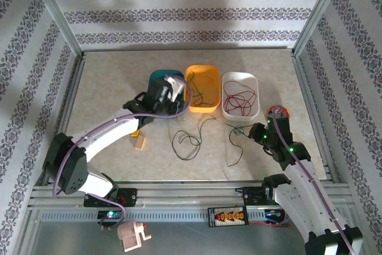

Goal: Untangle the cables

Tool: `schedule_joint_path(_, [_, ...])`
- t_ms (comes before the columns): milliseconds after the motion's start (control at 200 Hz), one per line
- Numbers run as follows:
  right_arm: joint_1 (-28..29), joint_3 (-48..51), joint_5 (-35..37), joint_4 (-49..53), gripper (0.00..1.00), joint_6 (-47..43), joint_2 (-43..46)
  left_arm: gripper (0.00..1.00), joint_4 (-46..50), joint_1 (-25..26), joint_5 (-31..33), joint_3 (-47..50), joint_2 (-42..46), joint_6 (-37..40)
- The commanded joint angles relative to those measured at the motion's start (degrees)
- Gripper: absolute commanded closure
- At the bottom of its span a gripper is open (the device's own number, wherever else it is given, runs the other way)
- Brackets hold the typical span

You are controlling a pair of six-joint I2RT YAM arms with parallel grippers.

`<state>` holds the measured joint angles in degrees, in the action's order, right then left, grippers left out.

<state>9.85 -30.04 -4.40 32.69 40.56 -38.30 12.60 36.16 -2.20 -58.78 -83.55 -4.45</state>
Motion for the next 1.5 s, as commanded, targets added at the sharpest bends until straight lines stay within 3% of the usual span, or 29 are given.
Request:
schedule_joint_path(0, [-0.53,-1.0,-0.61,-1.4,0.94,-0.7,0.16,0.29,4.9,5.16,-3.35,4.58,-1.45,-0.54])
schedule_joint_path(170, [-0.55,-0.91,-0.91,-2.01,0.94,-0.56,-0.76,0.27,2.26,10.93,0.76,6.23,-5.08,2.58])
schedule_joint_path(385, [-0.55,-1.07,-0.72,-1.76,0.94,-0.54,-0.08,0.24,7.34,14.53,3.1,1.57,-11.67,5.6])
schedule_joint_path(640, [-0.53,-0.13,-0.96,-1.22,0.94,-0.39,0.94,0.24,6.85,15.87,14.12,-2.18,-17.2,-1.79])
schedule_joint_path(810, [-0.54,-0.32,-0.86,-1.31,0.94,-0.56,1.14,0.24,6.82,16.12,15.04,-2.68,-19.15,-3.9])
schedule_joint_path(990, [-0.53,-0.28,-0.78,-1.31,0.94,-0.75,1.12,0.28,13.27,16.14,15.73,-5.66,-23.49,-4.71])
schedule_joint_path(1125, [-0.55,-0.22,-0.52,-1.18,0.94,-0.57,1.69,0.32,16.71,16.13,11.18,-6.2,-23.92,-5.84])
schedule_joint_path(1175, [-0.54,-0.15,-0.26,-1.14,0.94,-0.39,1.98,0.37,17.09,16.13,8.88,-6.09,-24.33,-5.77])
schedule_joint_path(1319, [-0.56,-0.36,0.12,-1.07,0.94,-0.37,2.09,0.67,17.21,16.04,5.19,-6.23,-26.66,-5.84])
schedule_joint_path(1494, [-0.62,-1.16,0.54,-0.47,0.93,-0.65,2.26,1.0,16.58,16.04,6.0,-7.04,-28.11,-5.75])
